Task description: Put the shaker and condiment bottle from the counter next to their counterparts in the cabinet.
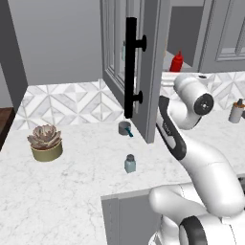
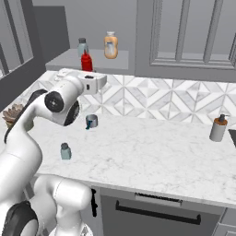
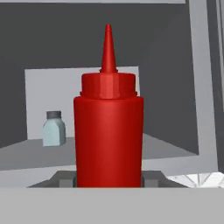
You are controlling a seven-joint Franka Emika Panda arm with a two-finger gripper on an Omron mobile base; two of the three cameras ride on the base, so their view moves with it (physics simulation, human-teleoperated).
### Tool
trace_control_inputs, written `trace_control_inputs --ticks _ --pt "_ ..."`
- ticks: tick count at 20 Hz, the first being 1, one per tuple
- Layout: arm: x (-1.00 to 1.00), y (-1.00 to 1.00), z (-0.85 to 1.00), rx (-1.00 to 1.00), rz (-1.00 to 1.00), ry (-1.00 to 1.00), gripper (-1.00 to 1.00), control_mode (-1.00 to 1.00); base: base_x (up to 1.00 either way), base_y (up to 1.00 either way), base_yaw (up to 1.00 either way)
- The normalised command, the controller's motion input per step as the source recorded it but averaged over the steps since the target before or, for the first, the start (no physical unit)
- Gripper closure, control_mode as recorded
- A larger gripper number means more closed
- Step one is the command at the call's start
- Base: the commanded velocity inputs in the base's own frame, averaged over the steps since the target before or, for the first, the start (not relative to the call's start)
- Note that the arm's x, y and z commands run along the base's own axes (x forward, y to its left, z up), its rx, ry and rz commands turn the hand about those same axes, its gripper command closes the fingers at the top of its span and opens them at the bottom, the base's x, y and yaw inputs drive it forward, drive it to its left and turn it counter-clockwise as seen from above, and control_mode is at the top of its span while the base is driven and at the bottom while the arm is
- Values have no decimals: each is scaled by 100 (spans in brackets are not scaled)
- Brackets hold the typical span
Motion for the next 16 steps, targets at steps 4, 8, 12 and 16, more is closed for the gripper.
trace_control_inputs --ticks 4,8,12,16 --pt "-25 6 13 -4 -1 -1 100 -100 0 0 0" --pt "0 1 31 0 0 0 100 -100 0 0 0" --pt "0 0 44 0 0 5 100 -100 0 0 0" --pt "6 0 9 0 0 12 100 -100 0 0 0"
